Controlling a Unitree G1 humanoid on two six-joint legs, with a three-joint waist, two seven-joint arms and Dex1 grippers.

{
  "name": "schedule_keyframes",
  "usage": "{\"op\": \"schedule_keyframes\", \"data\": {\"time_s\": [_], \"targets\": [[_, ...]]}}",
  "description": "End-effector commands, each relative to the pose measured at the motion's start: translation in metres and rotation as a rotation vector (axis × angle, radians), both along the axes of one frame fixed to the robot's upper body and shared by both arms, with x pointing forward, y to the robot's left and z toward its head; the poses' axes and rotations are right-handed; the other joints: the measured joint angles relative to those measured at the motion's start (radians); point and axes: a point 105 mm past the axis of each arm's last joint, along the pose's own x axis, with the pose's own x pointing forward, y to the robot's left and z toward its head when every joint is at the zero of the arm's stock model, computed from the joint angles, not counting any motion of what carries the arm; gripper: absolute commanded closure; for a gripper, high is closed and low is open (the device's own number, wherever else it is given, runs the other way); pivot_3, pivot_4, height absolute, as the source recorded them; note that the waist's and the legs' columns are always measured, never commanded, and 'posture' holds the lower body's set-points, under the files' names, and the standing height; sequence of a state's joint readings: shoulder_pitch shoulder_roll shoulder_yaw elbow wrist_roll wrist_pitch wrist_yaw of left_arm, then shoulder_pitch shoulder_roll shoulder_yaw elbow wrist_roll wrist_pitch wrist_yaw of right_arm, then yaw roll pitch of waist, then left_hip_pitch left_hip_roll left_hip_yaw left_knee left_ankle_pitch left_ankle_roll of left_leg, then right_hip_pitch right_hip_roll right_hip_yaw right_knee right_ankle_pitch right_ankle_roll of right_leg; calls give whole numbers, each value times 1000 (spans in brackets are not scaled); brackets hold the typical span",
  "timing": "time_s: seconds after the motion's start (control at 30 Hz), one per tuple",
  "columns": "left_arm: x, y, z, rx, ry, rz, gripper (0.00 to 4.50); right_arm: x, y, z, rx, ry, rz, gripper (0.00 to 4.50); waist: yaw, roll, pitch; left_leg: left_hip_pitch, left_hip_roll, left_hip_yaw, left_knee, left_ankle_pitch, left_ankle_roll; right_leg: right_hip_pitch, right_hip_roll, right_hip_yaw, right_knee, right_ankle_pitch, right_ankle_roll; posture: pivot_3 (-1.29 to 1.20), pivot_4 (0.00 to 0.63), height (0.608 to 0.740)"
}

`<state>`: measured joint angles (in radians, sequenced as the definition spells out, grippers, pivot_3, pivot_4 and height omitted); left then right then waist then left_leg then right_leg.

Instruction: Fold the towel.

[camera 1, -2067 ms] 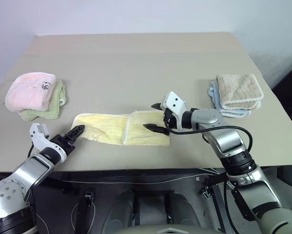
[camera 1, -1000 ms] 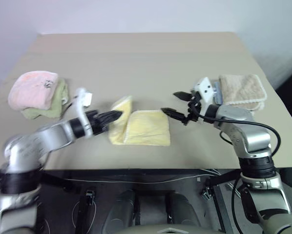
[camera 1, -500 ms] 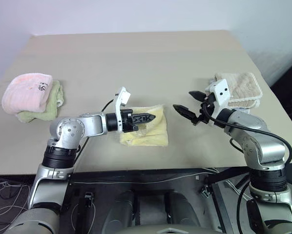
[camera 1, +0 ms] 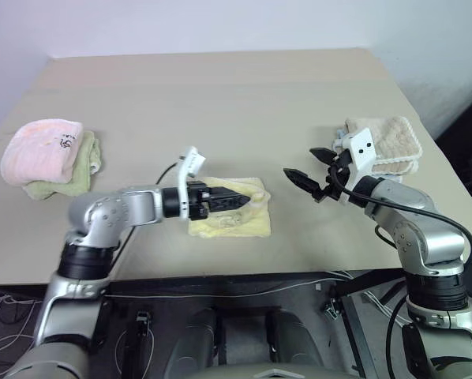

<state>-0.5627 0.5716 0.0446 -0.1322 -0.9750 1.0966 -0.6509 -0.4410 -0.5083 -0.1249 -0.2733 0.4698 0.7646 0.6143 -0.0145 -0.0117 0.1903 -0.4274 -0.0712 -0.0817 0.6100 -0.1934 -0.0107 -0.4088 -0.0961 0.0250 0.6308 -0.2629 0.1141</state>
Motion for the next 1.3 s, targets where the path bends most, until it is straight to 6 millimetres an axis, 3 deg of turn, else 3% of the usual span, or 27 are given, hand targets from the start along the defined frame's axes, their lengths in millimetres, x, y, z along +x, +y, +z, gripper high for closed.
{"op": "schedule_keyframes", "data": {"time_s": [0.03, 0.1, 0.17, 0.27, 0.5, 0.57, 0.73, 0.87, 1.0, 1.13, 1.27, 1.3], "targets": [[-1, 20, 32, -20, -185, 29, 1134, -10, 15, 25, 71, -42, 101, 0, 2, 0, 0, 0, 0, 0, 0, 0, 0, 0, 0, 0, 0, 0, 0, 0, 150, 740], [1, 26, 34, 3, -220, 47, 1134, -14, 20, 28, 91, -38, 137, 0, 6, 0, 0, 0, 0, 0, 0, 0, 0, 1, -1, 0, -1, 0, -1, 0, 150, 740], [6, 37, 32, 41, -256, 91, 1095, -25, 40, 30, 135, -11, 238, 402, 5, 0, 0, 0, -1, 0, 1, 0, 0, 1, -1, 0, -1, -1, -1, 0, 150, 740], [9, 42, 30, 63, -315, 104, 2039, -34, 64, 26, 151, 25, 321, 1242, 4, 0, 0, 0, -1, 0, 0, 0, 0, 1, -2, 0, -1, 0, -1, 0, 150, 740], [2, 23, 2, 144, -456, -24, 4458, -34, 98, 7, 206, 121, 359, 3688, 3, 0, 0, 0, 0, 0, -1, 0, 0, 0, -2, 0, -1, -1, -1, 0, 150, 740], [1, 16, -6, 152, -513, -73, 4500, -30, 102, 0, 211, 145, 353, 4407, 5, 0, 0, 0, 0, 0, -1, 0, 0, 0, -2, 0, -1, -1, -1, 0, 150, 740], [4, 2, -13, 100, -592, -117, 4500, -16, 102, -27, 153, 199, 294, 4460, 3, 0, 0, 0, -1, 0, 0, 0, 0, 0, -2, 0, -1, 0, -1, 0, 150, 740], [3, 2, -30, 118, -579, -150, 4500, -17, 98, -64, 23, 239, 269, 4460, 1, 0, 0, 0, 0, 0, -1, 0, 0, -1, -1, 0, -1, 0, 0, 0, 150, 740], [-4, 14, -80, 271, -538, -188, 4500, -17, 94, -106, -31, 291, 229, 4460, -3, 1, -1, 0, 0, 1, -1, 0, 0, 0, 0, 0, -1, 0, 0, 0, 150, 740], [-5, 20, -94, 292, -518, -174, 4500, -7, 91, -111, -10, 272, 181, 4460, -1, 0, -2, 2, 0, -1, 0, 0, 0, 1, 0, -1, 0, 0, 0, 0, 150, 740], [0, 18, -83, 222, -501, -114, 4500, -2, 87, -98, 26, 249, 201, 4460, -1, 0, -2, 8, 1, -1, 1, -2, -2, 5, -1, -1, 0, -1, -4, 0, 150, 740], [2, 19, -82, 218, -501, -104, 4500, -2, 86, -91, 46, 242, 219, 4100, 0, 0, -2, 8, 0, -1, 1, -2, -2, 5, -1, -1, 0, -1, -4, 0, 150, 740]]}}
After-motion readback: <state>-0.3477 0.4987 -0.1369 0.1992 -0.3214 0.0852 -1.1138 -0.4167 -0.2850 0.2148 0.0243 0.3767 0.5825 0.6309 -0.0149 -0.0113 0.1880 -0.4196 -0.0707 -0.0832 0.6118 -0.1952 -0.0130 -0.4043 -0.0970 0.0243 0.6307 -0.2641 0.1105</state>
